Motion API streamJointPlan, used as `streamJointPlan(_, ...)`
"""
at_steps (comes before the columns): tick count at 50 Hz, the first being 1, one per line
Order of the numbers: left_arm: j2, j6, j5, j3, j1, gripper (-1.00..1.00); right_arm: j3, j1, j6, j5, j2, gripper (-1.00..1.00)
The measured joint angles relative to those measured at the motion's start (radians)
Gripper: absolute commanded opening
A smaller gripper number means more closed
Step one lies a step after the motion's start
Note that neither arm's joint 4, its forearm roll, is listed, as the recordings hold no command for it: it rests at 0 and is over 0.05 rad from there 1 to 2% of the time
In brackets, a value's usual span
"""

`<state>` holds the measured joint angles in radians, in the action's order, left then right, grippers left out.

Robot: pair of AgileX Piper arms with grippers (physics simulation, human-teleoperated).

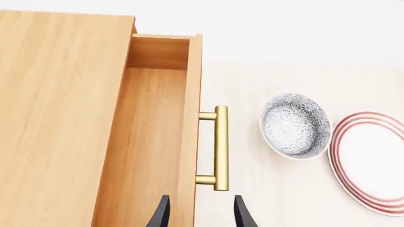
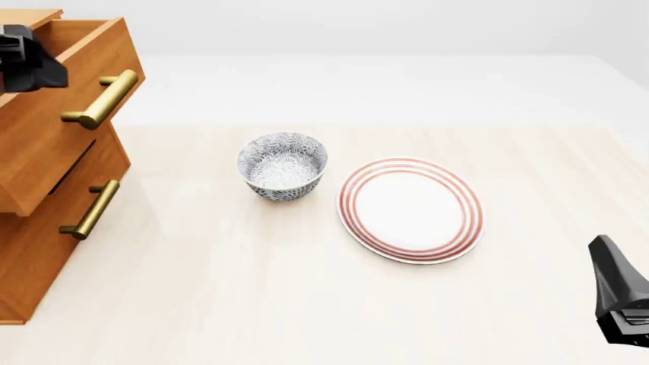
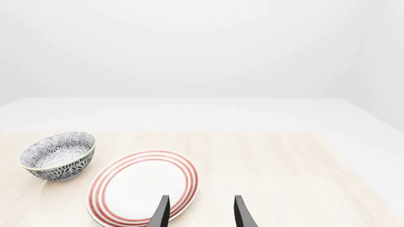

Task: Open the top drawer of the cabinet.

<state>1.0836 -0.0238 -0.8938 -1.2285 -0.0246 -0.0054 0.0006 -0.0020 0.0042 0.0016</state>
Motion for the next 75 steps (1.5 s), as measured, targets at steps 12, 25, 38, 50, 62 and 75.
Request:
streamJointPlan(12,0.008,-0.001,0.022,0.025,-0.01,1.0,0.0,0.0,0.0,0.0,0.0,1.0)
streamJointPlan(25,0.023,-0.007,0.052,0.055,-0.008,1.0,0.0,0.0,0.0,0.0,0.0,1.0)
streamJointPlan(38,0.039,-0.011,0.081,0.081,-0.006,1.0,0.0,0.0,0.0,0.0,0.0,1.0)
streamJointPlan(50,0.053,-0.034,0.096,0.094,0.03,1.0,0.0,0.0,0.0,0.0,0.0,1.0)
streamJointPlan(62,0.068,-0.066,0.101,0.098,0.097,1.0,0.0,0.0,0.0,0.0,0.0,1.0)
streamJointPlan(75,0.079,-0.093,0.1,0.097,0.169,1.0,0.0,0.0,0.0,0.0,0.0,1.0)
